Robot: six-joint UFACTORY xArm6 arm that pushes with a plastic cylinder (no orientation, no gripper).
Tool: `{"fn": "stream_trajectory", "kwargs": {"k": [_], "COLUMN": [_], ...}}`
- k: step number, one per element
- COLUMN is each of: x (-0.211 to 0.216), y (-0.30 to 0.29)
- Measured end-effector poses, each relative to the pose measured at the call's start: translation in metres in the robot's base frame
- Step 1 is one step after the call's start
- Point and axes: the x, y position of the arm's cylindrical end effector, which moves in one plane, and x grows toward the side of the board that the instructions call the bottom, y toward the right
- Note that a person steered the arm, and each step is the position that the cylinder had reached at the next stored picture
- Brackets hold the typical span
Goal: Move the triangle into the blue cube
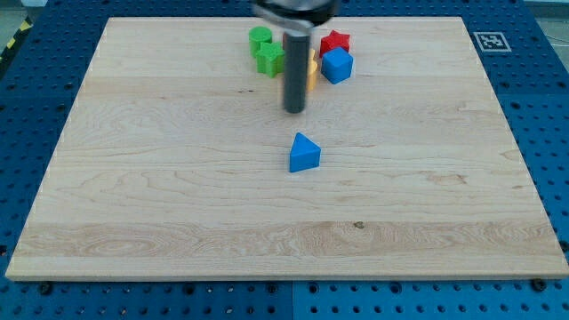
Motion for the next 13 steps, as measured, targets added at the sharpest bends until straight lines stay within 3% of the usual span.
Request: {"fn": "stream_trajectory", "kwargs": {"k": [2,3,4,6,8,11,13], "x": [0.076,0.097,0.096,0.111,0.038,0.036,0.023], "y": [-0.004,0.022,0.064,0.088,0.129,0.179,0.146]}}
